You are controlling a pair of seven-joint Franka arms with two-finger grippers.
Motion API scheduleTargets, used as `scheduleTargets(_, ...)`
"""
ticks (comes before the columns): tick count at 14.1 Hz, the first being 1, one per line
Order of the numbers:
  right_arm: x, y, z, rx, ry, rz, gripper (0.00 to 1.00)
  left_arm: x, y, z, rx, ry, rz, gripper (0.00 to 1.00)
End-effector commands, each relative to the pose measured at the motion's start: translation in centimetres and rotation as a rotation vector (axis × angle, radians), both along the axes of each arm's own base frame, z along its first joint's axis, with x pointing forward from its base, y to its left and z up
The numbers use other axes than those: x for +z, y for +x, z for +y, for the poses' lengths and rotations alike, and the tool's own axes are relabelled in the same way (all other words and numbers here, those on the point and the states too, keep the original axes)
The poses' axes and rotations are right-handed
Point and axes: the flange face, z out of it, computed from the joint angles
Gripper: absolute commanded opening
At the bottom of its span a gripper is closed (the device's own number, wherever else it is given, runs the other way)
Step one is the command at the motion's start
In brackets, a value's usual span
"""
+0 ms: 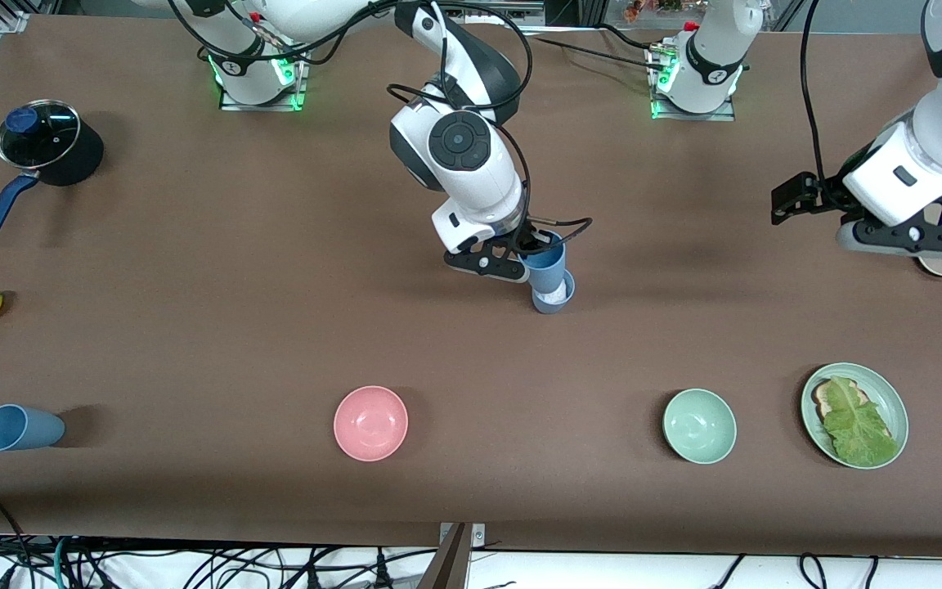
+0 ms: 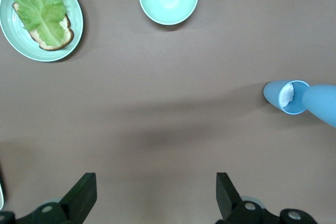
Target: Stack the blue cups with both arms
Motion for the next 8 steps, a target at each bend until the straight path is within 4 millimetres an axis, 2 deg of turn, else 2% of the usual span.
scheduleTargets(1,-1.1,-0.7,1.9,-0.018,0.023,0.001,0.0,-0.3,-3.0,-0.7,-0.02,-0.011,-0.021,1.0)
scheduleTargets(3,-2.1,-0.7,2.0,-0.02,0.018,0.007,0.0,-0.5,-3.0,-0.5,-0.019,-0.006,0.031,1.0)
scheduleTargets(8,-2.7,-0.9,2.2,-0.025,0.028,0.035,0.0,-0.5,-2.5,0.7,-0.006,-0.003,0.039,1.0)
